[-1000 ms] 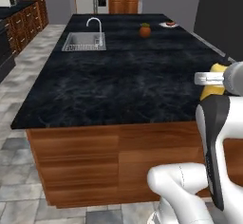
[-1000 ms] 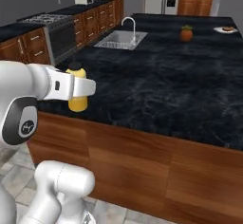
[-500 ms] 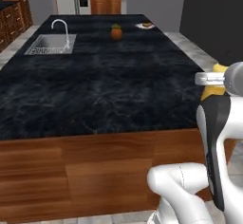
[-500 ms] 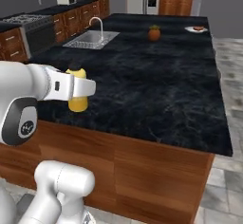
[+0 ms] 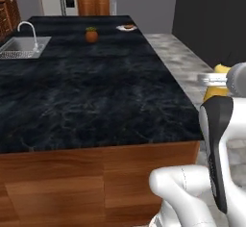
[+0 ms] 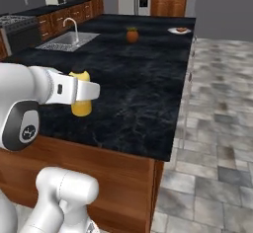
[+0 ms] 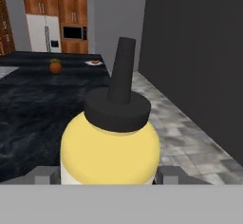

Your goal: Move the hot dog bun to the plate on the dining table and place the condiment next to that plate. Then navigate to the fridge and take the sausage and place it on the plate as well.

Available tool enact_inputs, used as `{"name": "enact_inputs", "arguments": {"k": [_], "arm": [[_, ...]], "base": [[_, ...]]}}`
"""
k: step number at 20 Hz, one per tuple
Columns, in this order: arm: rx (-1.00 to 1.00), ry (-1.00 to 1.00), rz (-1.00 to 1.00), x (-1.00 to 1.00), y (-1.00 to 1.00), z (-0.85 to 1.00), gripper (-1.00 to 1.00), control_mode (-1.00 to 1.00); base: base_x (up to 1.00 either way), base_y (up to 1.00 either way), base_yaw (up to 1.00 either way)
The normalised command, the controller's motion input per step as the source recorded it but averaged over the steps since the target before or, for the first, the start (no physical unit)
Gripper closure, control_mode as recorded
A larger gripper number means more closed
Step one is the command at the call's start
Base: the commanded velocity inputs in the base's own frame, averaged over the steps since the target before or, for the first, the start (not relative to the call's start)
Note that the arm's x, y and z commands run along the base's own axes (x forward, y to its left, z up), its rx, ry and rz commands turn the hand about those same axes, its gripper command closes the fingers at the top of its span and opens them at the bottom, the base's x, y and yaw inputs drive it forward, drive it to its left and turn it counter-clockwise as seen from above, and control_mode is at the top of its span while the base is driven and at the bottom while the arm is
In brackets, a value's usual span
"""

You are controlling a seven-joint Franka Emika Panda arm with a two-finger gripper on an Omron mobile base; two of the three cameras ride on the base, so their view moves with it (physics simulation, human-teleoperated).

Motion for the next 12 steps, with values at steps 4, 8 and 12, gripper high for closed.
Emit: {"name": "enact_inputs", "arguments": {"k": [4, 8, 12], "arm": [[0.00, 0.00, 0.00, 0.00, 0.00, 0.00, 1.00, 1.00], [0.00, 0.00, 0.00, 0.00, 0.00, 0.00, 1.00, 1.00], [0.00, 0.00, 0.00, 0.00, 0.00, 0.00, 1.00, 1.00]], "base": [[0.24, -1.00, 0.00], [0.23, -1.00, 0.02], [0.37, -1.00, 0.08]]}}
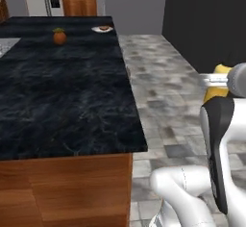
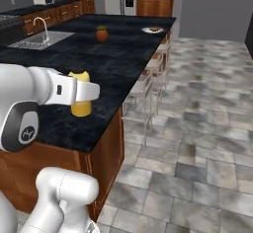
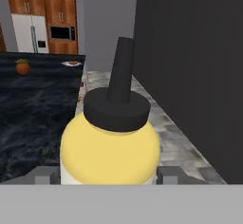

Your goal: Move the hot dog bun to the plate on the dining table and place the condiment next to that plate. Then navigate to the fridge and take the sausage and place it on the plate as well.

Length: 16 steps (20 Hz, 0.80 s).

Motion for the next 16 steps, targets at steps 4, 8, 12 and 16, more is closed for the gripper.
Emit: {"name": "enact_inputs", "arguments": {"k": [4, 8, 12, 16], "arm": [[0.00, 0.00, 0.00, 0.00, 0.00, 0.00, 1.00, 1.00], [0.00, 0.00, 0.00, 0.00, 0.00, 0.00, 1.00, 1.00], [0.00, 0.00, 0.00, 0.00, 0.00, 0.00, 1.00, 1.00], [0.00, 0.00, 0.00, 0.00, 0.00, 0.00, 1.00, 1.00]], "base": [[0.58, -1.00, 0.19], [0.56, -1.00, 0.34], [0.54, -1.00, 0.41], [0.54, -0.96, 0.44]]}}
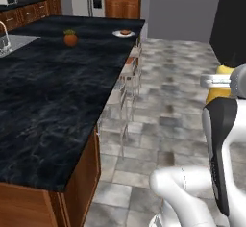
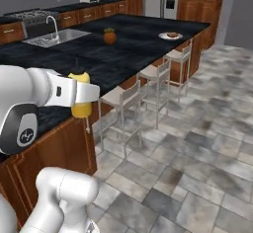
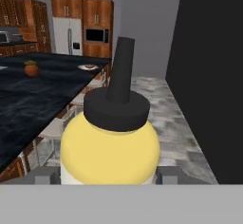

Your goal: Move the hot dog bun to the plate on the dining table and place the condiment next to that plate. Then navigate to the fridge and take the sausage and place it on the plate as well.

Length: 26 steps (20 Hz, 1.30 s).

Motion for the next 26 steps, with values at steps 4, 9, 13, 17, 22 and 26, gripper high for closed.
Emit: {"name": "enact_inputs", "arguments": {"k": [4, 9, 13, 17, 22, 26], "arm": [[0.00, 0.00, 0.00, 0.00, 0.00, 0.00, 1.00, 1.00], [0.00, 0.00, 0.00, 0.00, 0.00, 0.00, 1.00, 1.00], [0.00, 0.00, 0.00, 0.00, 0.00, 0.00, 1.00, 1.00], [0.00, 0.00, 0.00, 0.00, 0.00, 0.00, 1.00, 1.00], [0.00, 0.00, 0.00, 0.00, 0.00, 0.00, 1.00, 1.00], [0.00, 0.00, 0.00, 0.00, 0.00, 0.00, 1.00, 1.00]], "base": [[0.63, -0.99, 0.40], [0.71, -1.00, 0.36], [0.76, -1.00, 0.33], [0.84, -1.00, 0.30], [0.86, -1.00, 0.30], [0.79, -1.00, 0.30]]}}
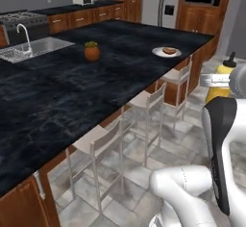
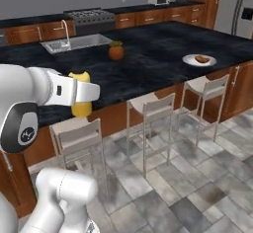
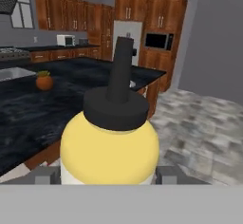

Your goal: Move the hot dog bun to the plate on the dining table and place the condiment next to that plate. Then navigate to the fridge and take the sausage and place it on the plate as well.

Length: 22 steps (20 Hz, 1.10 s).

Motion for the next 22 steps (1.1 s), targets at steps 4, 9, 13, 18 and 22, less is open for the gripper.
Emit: {"name": "enact_inputs", "arguments": {"k": [4, 9, 13, 18, 22], "arm": [[0.00, 0.00, 0.00, 0.00, 0.00, 0.00, 1.00, 1.00], [0.00, 0.00, 0.00, 0.00, 0.00, 0.00, 1.00, 1.00], [0.00, 0.00, 0.00, 0.00, 0.00, 0.00, 1.00, 1.00], [0.00, 0.00, 0.00, 0.00, 0.00, 0.00, 1.00, 1.00], [0.00, 0.00, 0.00, 0.00, 0.00, 0.00, 1.00, 1.00]], "base": [[0.71, -1.00, 0.32], [0.69, -1.00, 0.32], [0.65, -1.00, 0.31], [0.63, -1.00, 0.31], [0.63, -1.00, 0.31]]}}
